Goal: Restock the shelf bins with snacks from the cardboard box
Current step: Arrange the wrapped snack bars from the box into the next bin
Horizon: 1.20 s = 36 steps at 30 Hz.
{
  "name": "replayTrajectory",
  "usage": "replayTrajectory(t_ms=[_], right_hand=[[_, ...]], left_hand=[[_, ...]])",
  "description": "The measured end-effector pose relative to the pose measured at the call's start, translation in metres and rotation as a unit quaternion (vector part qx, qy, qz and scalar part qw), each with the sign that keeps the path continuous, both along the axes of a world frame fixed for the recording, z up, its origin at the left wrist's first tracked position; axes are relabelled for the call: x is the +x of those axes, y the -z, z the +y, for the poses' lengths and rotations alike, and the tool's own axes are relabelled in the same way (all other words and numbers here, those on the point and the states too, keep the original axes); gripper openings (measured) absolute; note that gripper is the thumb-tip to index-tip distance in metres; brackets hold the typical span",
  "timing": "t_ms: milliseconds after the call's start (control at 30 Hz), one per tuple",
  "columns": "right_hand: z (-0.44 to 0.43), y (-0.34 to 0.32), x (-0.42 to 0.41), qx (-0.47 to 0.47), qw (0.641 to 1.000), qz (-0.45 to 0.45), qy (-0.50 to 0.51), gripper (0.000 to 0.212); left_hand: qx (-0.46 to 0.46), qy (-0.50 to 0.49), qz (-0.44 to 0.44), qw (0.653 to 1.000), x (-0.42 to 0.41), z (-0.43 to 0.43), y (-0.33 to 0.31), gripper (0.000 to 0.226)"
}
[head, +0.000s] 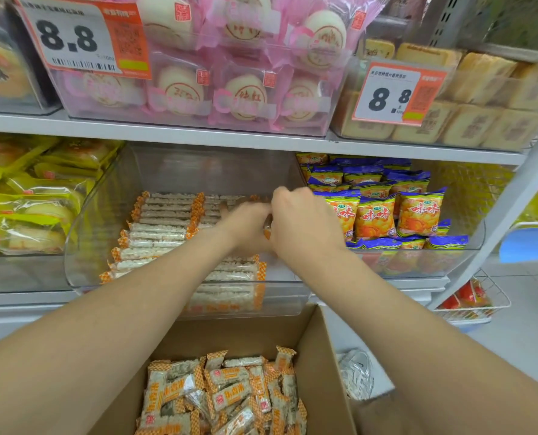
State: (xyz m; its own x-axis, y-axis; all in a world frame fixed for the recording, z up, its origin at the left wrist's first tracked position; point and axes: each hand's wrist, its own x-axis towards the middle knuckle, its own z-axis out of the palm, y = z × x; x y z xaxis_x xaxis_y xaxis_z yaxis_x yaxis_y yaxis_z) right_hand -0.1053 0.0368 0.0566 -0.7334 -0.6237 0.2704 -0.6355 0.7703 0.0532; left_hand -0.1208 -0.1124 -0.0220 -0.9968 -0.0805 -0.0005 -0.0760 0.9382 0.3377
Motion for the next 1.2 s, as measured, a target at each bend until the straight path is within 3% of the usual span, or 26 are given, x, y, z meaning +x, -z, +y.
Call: replayTrajectory(t_ms=[33,100,167,233,400,633,833,1033,1200], right_hand=[[0.007,-0.004,-0.004,-0.007,0.998,0.065,-0.002,0.027],[0.022,-0.003,-0.018,-0.026,0.994,0.109,-0.011,0.029],[0.036,0.003,-0.033,-0.066,0.997,0.036,-0.025,0.032],[0.045,0.009,-0.044,-0.108,0.992,-0.055,-0.015,0.033],[0.047,0.011,-0.049,-0.137,0.986,-0.090,-0.016,0.030],[0.046,0.015,-0.054,-0.154,0.982,-0.108,-0.019,0.034],[0.041,0.021,-0.058,-0.141,0.986,-0.088,-0.011,0.033],[0.043,0.024,-0.060,-0.126,0.989,-0.074,-0.013,0.024],[0.044,0.027,-0.065,-0.137,0.988,-0.074,-0.022,0.021]], left_hand=[[-0.006,-0.017,0.019,1.000,0.000,0.004,-0.002,0.029],[0.003,-0.047,0.034,0.998,-0.001,0.008,0.000,0.059],[-0.005,-0.068,0.027,0.997,-0.002,0.011,0.003,0.082],[-0.025,-0.087,0.017,0.996,-0.002,0.014,0.001,0.089],[-0.045,-0.080,0.009,0.996,-0.005,0.014,0.000,0.104],[-0.129,-0.046,0.002,0.991,-0.008,0.019,-0.001,0.084],[-0.203,-0.063,0.001,0.977,-0.022,0.032,0.005,0.085],[-0.186,-0.112,-0.012,0.976,-0.038,0.018,0.009,0.070],[-0.239,-0.135,-0.037,0.961,-0.036,0.017,0.008,0.077]])
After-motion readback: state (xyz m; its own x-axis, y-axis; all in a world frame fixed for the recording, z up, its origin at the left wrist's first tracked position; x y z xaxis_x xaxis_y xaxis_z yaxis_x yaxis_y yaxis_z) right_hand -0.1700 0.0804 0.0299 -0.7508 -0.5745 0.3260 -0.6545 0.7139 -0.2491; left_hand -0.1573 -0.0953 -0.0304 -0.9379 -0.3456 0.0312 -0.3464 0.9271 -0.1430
